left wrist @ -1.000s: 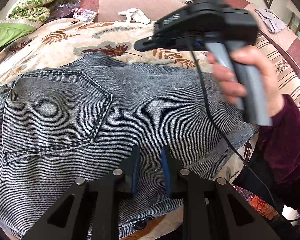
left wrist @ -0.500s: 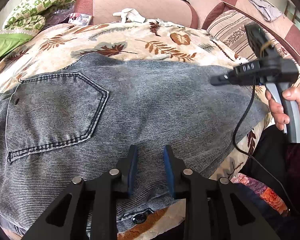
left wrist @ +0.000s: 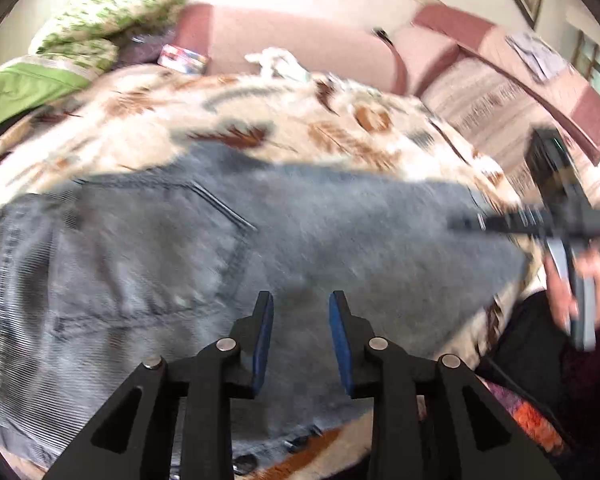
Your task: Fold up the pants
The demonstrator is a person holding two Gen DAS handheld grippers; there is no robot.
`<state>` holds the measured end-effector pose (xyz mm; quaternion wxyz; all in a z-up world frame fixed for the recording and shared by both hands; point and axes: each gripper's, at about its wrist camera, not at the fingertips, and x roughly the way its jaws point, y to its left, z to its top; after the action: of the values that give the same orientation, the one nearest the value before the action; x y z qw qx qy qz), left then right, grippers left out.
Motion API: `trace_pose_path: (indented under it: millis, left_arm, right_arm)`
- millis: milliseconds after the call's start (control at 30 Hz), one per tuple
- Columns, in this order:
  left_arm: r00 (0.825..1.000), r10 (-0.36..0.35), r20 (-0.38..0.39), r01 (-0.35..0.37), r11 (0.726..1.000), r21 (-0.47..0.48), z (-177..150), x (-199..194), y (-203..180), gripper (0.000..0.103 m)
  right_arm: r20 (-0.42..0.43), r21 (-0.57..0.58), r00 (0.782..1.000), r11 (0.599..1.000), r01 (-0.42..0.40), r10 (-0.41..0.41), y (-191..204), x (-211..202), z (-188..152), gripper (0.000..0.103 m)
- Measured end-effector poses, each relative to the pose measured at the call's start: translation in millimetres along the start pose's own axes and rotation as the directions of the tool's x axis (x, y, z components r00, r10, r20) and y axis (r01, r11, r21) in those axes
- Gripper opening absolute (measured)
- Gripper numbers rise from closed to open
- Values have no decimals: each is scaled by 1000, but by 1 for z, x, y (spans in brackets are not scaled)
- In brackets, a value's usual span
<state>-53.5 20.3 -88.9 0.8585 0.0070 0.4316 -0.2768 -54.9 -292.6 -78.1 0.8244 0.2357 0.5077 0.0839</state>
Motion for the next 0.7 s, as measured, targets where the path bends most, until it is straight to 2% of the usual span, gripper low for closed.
trace_pose_path:
  millis: [100, 167, 233, 267, 333, 400, 467, 533, 567, 700]
  left_arm:
    - [993, 113, 33, -111, 992, -57, 3, -1, 15, 43]
    - [983, 181, 17, -179, 980, -85, 4, 3, 23, 46]
    - [983, 184, -9, -183, 976, -115, 2, 6, 32, 46]
    - [983, 185, -12, -185, 976, -115, 2, 7, 32, 47]
    - [981, 192, -11, -192, 978, -75, 0, 9, 26, 58]
    - [984, 178, -28, -178, 984, -16, -5, 14, 20, 85]
    - [974, 222, -34, -219, 973, 71, -9, 20, 7, 94]
    - [960, 279, -37, -271, 951, 148, -13, 28, -4, 97]
    - [957, 289, -28, -281, 947, 157, -14, 28, -5, 98]
    - [962, 272, -23, -267, 953, 141, -16, 28, -3, 102]
  right_arm:
    - [-50, -112, 998, 993, -30, 24, 33, 13, -21, 6]
    - [-97, -174, 995, 984, -43, 27, 52, 25, -34, 6]
    - [-127, -223, 992, 974, -33, 4, 64, 35, -49, 6]
    - [-101, -246, 995, 969, -10, -15, 68, 33, -54, 6]
    - [-113, -259, 994, 965, -30, 1, 70, 26, -65, 6]
    - [-135, -244, 990, 967, -70, 38, 67, 25, -72, 6]
    - [-143, -258, 989, 963, -82, 46, 64, 24, -78, 6]
    - [-154, -270, 987, 958, -93, 53, 64, 22, -81, 6]
    - [-157, -271, 986, 957, -101, 59, 62, 20, -82, 6]
    - [-154, -207, 982, 968, -138, 107, 54, 18, -71, 6]
